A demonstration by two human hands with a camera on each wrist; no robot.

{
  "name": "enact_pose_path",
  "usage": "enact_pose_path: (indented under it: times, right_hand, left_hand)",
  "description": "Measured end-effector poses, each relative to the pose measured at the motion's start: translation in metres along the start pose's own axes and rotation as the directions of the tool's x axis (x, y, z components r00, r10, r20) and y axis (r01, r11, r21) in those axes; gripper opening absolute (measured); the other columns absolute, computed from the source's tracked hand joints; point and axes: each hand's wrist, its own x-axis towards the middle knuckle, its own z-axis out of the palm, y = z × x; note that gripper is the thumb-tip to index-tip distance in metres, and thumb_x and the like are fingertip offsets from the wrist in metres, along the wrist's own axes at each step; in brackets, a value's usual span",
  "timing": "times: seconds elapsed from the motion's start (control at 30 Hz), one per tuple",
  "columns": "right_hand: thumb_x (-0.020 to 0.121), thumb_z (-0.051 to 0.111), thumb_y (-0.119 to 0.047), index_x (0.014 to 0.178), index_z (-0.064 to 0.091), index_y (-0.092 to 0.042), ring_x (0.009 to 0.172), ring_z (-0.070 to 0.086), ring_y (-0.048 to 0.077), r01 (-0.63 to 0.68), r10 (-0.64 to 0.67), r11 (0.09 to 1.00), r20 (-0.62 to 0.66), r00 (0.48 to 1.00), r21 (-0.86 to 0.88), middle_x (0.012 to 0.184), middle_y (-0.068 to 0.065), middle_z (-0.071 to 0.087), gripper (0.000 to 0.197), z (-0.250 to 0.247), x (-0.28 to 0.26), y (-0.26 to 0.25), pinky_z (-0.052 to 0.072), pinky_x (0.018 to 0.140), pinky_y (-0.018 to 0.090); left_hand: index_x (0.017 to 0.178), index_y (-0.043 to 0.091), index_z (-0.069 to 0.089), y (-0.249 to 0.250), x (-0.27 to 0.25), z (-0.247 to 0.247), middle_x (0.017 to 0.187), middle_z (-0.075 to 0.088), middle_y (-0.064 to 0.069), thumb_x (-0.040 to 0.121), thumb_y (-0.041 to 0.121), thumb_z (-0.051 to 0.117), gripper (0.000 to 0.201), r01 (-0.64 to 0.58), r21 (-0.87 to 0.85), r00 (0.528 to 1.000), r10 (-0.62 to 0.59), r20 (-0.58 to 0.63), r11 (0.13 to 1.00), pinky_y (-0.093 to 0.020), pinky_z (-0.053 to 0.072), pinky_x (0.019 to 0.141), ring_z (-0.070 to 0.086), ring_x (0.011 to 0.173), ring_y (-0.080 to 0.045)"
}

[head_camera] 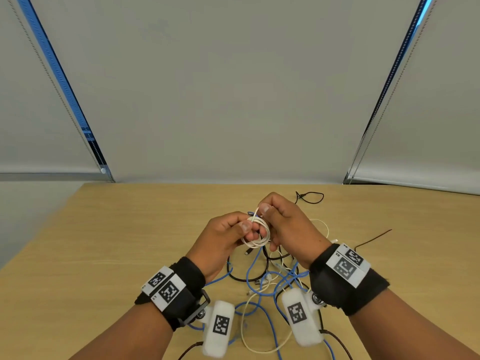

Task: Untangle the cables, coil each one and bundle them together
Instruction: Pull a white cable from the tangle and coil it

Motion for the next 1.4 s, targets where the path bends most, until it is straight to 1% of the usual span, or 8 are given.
enact_pose_path:
  times: [0.23, 0.33, 0.5, 0.8, 1.0, 1.17, 1.27, 1.4]
  right_hand:
    - [0.097, 0.062, -0.013, 0.089, 0.065, -0.015, 0.042, 0.041, 0.012, -0.320, 0.295, 0.892, 0.124, 0.947, 0.318, 0.068, 0.011, 0.065, 0.009, -0.011, 0.001, 0.008, 0.040, 0.043, 0.024]
    - [0.094, 0.065, -0.008, 0.084, 0.067, -0.014, 0.046, 0.046, 0.012, -0.351, 0.340, 0.916, 0.089, 0.936, 0.194, 0.070, 0.008, 0.064, 0.012, -0.011, 0.002, 0.014, 0.040, 0.043, 0.024]
    - [0.094, 0.064, -0.020, 0.084, 0.069, -0.027, 0.082, 0.060, -0.001, -0.014, -0.043, 0.963, -0.205, 0.978, -0.268, 0.097, -0.006, 0.064, 0.013, -0.008, -0.003, 0.011, 0.043, 0.071, 0.009]
    - [0.099, 0.053, -0.040, 0.113, 0.073, -0.035, 0.086, 0.056, 0.013, 0.046, -0.090, 0.811, -0.048, 0.995, -0.583, 0.091, -0.005, 0.057, 0.024, 0.010, -0.007, 0.015, 0.048, 0.078, 0.034]
    - [0.096, 0.061, -0.039, 0.120, 0.069, -0.041, 0.079, 0.056, 0.010, 0.040, -0.115, 0.865, -0.121, 0.986, -0.500, 0.085, -0.005, 0.055, 0.025, 0.018, -0.008, 0.022, 0.047, 0.073, 0.029]
    - [0.089, 0.075, -0.030, 0.091, 0.078, -0.024, 0.067, 0.057, 0.010, -0.050, 0.020, 0.984, -0.174, 0.984, -0.171, 0.072, 0.000, 0.065, 0.007, 0.020, -0.002, 0.027, 0.050, 0.069, 0.036]
    - [0.090, 0.073, -0.026, 0.081, 0.075, -0.018, 0.057, 0.053, -0.001, -0.115, 0.111, 0.993, -0.171, 0.979, -0.012, 0.062, -0.014, 0.063, 0.012, 0.022, -0.001, 0.030, 0.045, 0.060, 0.027]
    - [0.097, 0.063, -0.022, 0.081, 0.068, -0.018, 0.065, 0.055, 0.007, -0.246, 0.254, 0.960, -0.052, 0.966, 0.130, 0.066, -0.017, 0.063, 0.017, 0.015, 0.000, 0.026, 0.046, 0.054, 0.023]
  left_hand:
    - [0.098, 0.008, 0.077, 0.000, -0.001, -0.002, 0.131, 0.062, 0.002, 0.096, 0.019, 0.059, 0.020, -0.162, 0.253, 0.986, 0.165, 0.009, 0.954, -0.027, 0.054, 0.091, 0.061, 0.120, -0.012]
    - [0.097, 0.014, 0.077, 0.000, -0.002, 0.001, 0.113, 0.074, -0.004, 0.100, 0.015, 0.058, 0.020, -0.144, 0.174, 0.985, 0.158, -0.070, 0.974, -0.026, 0.053, 0.084, 0.069, 0.104, -0.015]
    - [0.089, 0.019, 0.081, -0.005, 0.007, -0.002, 0.091, 0.077, -0.010, 0.100, 0.010, 0.058, 0.026, -0.050, 0.189, 0.946, 0.107, -0.305, 0.981, -0.055, 0.055, 0.093, 0.069, 0.091, -0.036]
    - [0.097, 0.004, 0.075, -0.008, 0.000, 0.007, 0.109, 0.076, -0.015, 0.101, 0.007, 0.053, 0.022, -0.030, -0.140, 0.940, -0.019, -0.340, 0.990, -0.041, 0.054, 0.093, 0.071, 0.103, -0.026]
    - [0.103, 0.004, 0.070, -0.004, -0.003, 0.012, 0.117, 0.075, -0.012, 0.103, 0.010, 0.050, 0.021, 0.010, -0.145, 0.946, -0.056, -0.320, 0.989, -0.043, 0.045, 0.102, 0.065, 0.113, -0.027]
    - [0.102, 0.005, 0.070, -0.006, -0.004, 0.017, 0.113, 0.076, -0.007, 0.105, 0.013, 0.048, 0.024, 0.052, -0.056, 0.954, -0.067, -0.293, 0.997, -0.039, 0.048, 0.094, 0.067, 0.110, -0.024]
    - [0.094, 0.004, 0.067, -0.010, 0.003, 0.012, 0.094, 0.074, -0.013, 0.105, 0.015, 0.047, 0.025, 0.056, 0.221, 0.938, 0.025, -0.346, 0.974, -0.040, 0.057, 0.075, 0.069, 0.088, -0.027]
    - [0.091, 0.013, 0.059, -0.019, 0.006, -0.009, 0.077, 0.064, -0.011, 0.105, 0.023, 0.046, 0.022, 0.058, 0.669, 0.961, 0.139, -0.237, 0.741, -0.042, 0.048, 0.067, 0.058, 0.072, -0.029]
